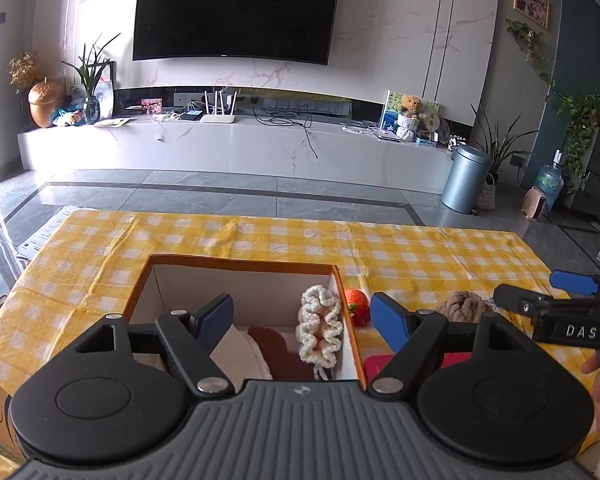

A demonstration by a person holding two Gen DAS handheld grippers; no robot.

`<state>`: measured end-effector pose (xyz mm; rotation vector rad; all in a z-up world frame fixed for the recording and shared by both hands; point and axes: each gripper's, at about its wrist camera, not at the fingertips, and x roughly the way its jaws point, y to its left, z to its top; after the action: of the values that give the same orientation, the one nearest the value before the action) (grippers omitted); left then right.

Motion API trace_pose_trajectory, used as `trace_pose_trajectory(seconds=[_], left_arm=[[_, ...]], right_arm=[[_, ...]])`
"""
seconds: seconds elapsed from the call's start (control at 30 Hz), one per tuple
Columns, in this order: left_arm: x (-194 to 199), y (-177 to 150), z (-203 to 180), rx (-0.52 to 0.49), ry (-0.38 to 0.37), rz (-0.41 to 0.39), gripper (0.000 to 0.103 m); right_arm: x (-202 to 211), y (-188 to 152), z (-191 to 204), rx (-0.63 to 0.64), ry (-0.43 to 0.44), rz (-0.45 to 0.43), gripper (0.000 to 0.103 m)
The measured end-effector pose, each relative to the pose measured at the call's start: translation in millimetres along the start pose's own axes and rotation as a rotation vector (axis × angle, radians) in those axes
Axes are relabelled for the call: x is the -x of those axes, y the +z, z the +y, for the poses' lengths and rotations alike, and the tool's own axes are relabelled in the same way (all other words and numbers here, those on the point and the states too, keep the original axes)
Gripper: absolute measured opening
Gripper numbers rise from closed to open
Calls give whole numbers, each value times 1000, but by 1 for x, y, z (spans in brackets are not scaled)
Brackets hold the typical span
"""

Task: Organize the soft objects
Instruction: 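Move both grippers back from the box toward the brown rope towel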

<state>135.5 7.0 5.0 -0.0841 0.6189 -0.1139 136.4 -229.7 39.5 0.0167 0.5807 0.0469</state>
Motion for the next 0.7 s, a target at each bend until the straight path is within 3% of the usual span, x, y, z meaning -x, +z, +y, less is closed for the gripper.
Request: trace_pose_trajectory(seconds=[0.1, 0.2, 0.43, 0.7], left_arm=[[11, -3, -17, -7, -21, 7, 92], [19, -6, -37, -43, -47, 1, 92], [15, -6, -87, -92, -75, 39, 93], [-23, 0, -144, -157, -83, 110, 93]], right_arm=[[24, 4, -26, -55, -40, -73, 100], [42, 1, -53, -103, -69, -79, 100], [39, -23, -100, -76, -183, 26, 100], [-3, -49, -152, -280, -191, 124, 101]])
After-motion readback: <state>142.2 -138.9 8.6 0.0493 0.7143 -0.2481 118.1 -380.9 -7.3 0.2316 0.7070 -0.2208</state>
